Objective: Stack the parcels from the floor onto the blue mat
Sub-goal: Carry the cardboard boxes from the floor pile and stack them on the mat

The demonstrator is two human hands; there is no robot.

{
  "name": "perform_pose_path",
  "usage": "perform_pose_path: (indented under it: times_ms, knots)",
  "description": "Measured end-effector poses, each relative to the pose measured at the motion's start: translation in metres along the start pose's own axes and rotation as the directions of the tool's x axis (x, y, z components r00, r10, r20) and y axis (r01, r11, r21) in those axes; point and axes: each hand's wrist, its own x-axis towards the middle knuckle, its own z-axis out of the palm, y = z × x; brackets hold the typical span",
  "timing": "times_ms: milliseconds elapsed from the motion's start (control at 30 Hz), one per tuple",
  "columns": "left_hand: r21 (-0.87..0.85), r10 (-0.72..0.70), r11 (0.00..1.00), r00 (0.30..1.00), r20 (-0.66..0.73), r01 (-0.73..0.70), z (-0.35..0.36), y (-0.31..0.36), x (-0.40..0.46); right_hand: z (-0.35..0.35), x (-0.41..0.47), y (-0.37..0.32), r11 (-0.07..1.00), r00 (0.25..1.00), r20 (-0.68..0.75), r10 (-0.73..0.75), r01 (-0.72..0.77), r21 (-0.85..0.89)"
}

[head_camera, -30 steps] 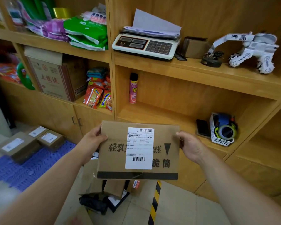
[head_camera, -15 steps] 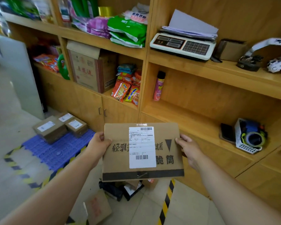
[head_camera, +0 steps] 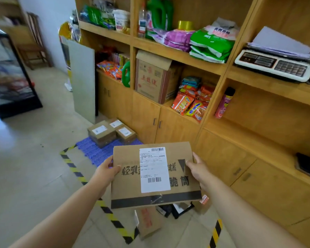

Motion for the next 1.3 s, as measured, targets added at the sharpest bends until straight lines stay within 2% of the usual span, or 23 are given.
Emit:
perform_pose_path:
  times_ms: [167, 333, 533, 733, 967, 1300]
  knots:
    - [-0.049, -0.061, 0.997, 0.998, -0.011, 0.060, -0.085, -0.011, 0.012, 0.086, -0.008, -0.024, 0.995, 0.998, 0.041, -0.046, 0.049, -0.087]
    - [-0.068, -0.084, 0.994, 0.996, -0.012, 0.083, -0.134, -0.014, 0.039, 0.141, 0.001, -0.045, 0.991, 0.999, 0.017, -0.038, 0.040, -0.124]
    - [-0.080, -0.123, 0.989, 0.992, -0.029, 0.120, -0.155, -0.012, 0.084, 0.181, 0.037, -0.067, 0.987, 0.999, 0.052, 0.000, 0.009, -0.162]
    - [-0.068, -0.152, 0.986, 0.987, -0.041, 0.149, -0.171, 0.005, 0.155, 0.229, 0.108, -0.093, 0.991, 0.992, 0.117, 0.047, -0.031, -0.129]
    - [-0.095, -0.214, 0.974, 0.973, -0.086, 0.206, -0.196, 0.044, 0.248, 0.289, 0.194, -0.154, 0.989, 0.978, 0.194, 0.077, -0.050, -0.138]
    - [-0.129, -0.240, 0.965, 0.967, -0.080, 0.229, -0.251, 0.085, 0.372, 0.377, 0.282, -0.238, 0.987, 0.969, 0.242, 0.039, 0.000, -0.160]
